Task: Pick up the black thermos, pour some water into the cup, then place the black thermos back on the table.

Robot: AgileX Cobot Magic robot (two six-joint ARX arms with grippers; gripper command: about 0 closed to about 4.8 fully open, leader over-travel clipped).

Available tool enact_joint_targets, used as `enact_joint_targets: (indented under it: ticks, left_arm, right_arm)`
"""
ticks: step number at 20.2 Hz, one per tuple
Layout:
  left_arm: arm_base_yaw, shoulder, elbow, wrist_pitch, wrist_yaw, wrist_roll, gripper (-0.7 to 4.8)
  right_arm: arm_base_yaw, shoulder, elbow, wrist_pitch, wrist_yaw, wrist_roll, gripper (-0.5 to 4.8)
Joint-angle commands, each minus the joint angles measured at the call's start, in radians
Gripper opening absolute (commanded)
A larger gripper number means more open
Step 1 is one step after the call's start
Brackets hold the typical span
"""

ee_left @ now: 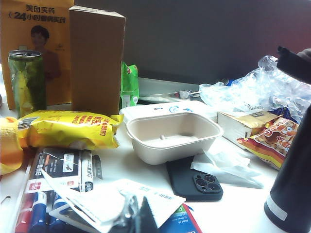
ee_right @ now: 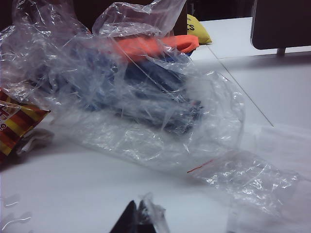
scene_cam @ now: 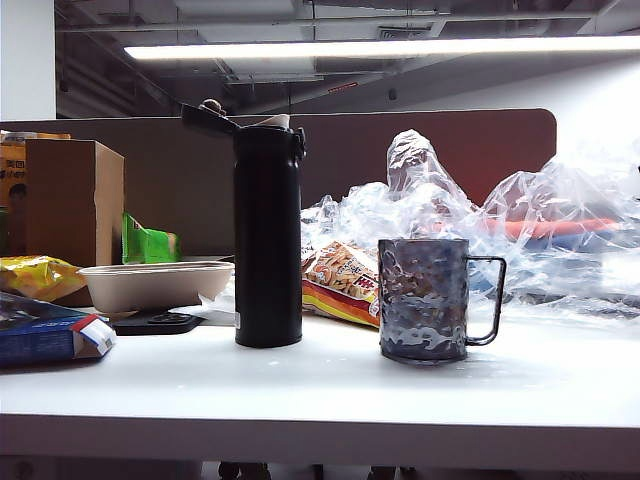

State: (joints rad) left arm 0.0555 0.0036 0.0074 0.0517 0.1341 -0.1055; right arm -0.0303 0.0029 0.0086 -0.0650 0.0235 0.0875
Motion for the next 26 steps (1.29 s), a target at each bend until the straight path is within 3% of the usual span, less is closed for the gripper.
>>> enact_joint_targets:
  ticks: [1, 7, 8, 10, 11, 13, 15, 21, 26]
  left_arm:
    - [0.003, 0.000, 0.001, 0.002, -0.003, 0.002, -0.05]
    - [0.003, 0.000, 0.002, -0.014, -0.003, 0.001, -0.04]
    - [0.003, 0.000, 0.002, -0.009, -0.002, -0.001, 0.25]
    - [0.002, 0.000, 0.006, 0.013, 0.003, -0.026, 4.57]
    - [0.002, 0.000, 0.013, 0.026, 0.002, -0.074, 4.79]
    - [0.002, 0.000, 0.034, 0.024, 0.046, -0.147, 4.79]
    - [-0.003, 0.000, 0.076, 0.025, 0.110, -0.183, 4.79]
    - [-0.041, 0.044, 0.284, 0.024, 0.137, -0.181, 4.79]
    - [-0.049, 0.305, 0.458, 0.124, 0.185, -0.160, 4.79]
  right_arm:
    - [0.002, -0.001, -0.004, 0.017, 0.000, -0.002, -0.01]
    - [0.002, -0.001, -0.004, 0.018, 0.000, -0.003, 0.00]
    - [0.002, -0.001, -0.003, 0.018, 0.001, -0.002, 0.24]
    - [0.002, -0.001, 0.023, 0.017, 0.000, -0.001, 3.27]
    - [0.003, -0.001, 0.053, 0.018, -0.002, 0.047, 4.77]
    - [0.003, -0.001, 0.117, 0.017, -0.080, 0.119, 4.79]
    - [0.003, -0.001, 0.193, 0.014, -0.168, 0.039, 4.79]
    - [0.003, 0.088, 0.435, -0.096, -0.183, -0.019, 4.79]
    - [0.003, 0.366, 0.671, -0.124, -0.253, -0.036, 4.79]
